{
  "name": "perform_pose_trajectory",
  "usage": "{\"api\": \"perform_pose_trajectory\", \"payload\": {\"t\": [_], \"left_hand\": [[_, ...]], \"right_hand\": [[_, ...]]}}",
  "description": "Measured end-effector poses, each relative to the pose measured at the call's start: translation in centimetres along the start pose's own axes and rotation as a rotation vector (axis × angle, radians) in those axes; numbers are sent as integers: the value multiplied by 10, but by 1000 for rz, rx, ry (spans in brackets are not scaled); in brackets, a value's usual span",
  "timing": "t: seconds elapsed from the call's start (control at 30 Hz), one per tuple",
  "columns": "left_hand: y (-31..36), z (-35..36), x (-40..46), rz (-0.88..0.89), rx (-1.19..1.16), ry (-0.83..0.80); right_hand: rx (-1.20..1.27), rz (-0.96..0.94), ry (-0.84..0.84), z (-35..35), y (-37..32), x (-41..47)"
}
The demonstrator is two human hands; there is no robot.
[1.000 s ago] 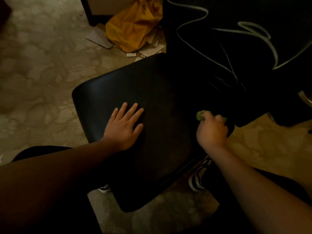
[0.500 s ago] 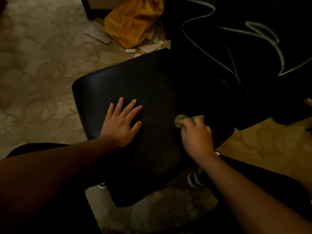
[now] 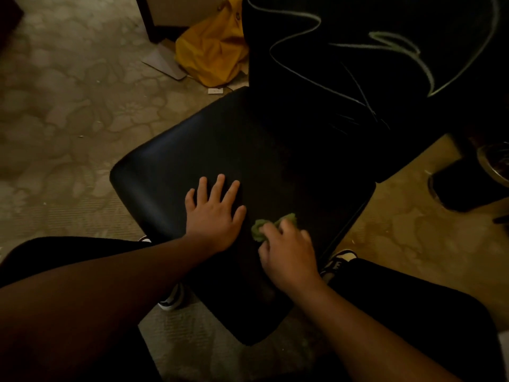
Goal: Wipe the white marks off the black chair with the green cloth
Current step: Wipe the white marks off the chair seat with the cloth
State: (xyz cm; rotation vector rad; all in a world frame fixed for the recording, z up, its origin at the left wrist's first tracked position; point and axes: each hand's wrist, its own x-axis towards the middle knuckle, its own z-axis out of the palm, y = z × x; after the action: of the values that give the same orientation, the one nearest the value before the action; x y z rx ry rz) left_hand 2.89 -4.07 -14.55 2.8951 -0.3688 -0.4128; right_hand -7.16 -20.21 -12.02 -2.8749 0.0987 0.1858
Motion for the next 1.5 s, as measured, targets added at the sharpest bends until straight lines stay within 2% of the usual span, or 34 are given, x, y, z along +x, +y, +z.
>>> {"api": "perform_pose_trajectory", "payload": {"t": [0.2, 0.4, 0.53, 0.6, 0.73, 0.83, 0.93, 1.03, 1.13, 1.23, 1.4, 1.5], "left_hand": [[-35, -25, 4, 177, 101, 38], [-92, -27, -1, -24, 75, 34], [-107, -25, -3, -38, 57, 9], [-102, -20, -5, 4, 62, 7], [-80, -1, -23, -29, 18, 49], [-60, 3, -38, -99, -12, 45], [-40, 4, -46, -146, 3, 14], [-33, 2, -49, -99, 41, 61], [-44, -4, -51, -11, 52, 90], [-63, -13, -51, -24, 38, 72], [-96, -34, -53, -67, 80, 80], [-112, -45, -58, -54, 92, 89]], "right_hand": [[-53, 152, 55, -17, 60, 24], [-64, 324, 91, -28, 97, 63], [12, 431, 87, -25, 68, 72], [-10, 351, 89, -15, 35, 58], [17, -42, -11, 14, -36, 4], [7, -83, -53, 16, -38, -10], [-40, -33, -28, 9, -13, -6], [-29, 68, -17, 2, 14, 3], [-22, 170, -3, -7, 38, 13], [-49, 280, 30, -14, 55, 27], [12, 453, 98, -17, 57, 46], [31, 414, 99, -11, 37, 44]]}}
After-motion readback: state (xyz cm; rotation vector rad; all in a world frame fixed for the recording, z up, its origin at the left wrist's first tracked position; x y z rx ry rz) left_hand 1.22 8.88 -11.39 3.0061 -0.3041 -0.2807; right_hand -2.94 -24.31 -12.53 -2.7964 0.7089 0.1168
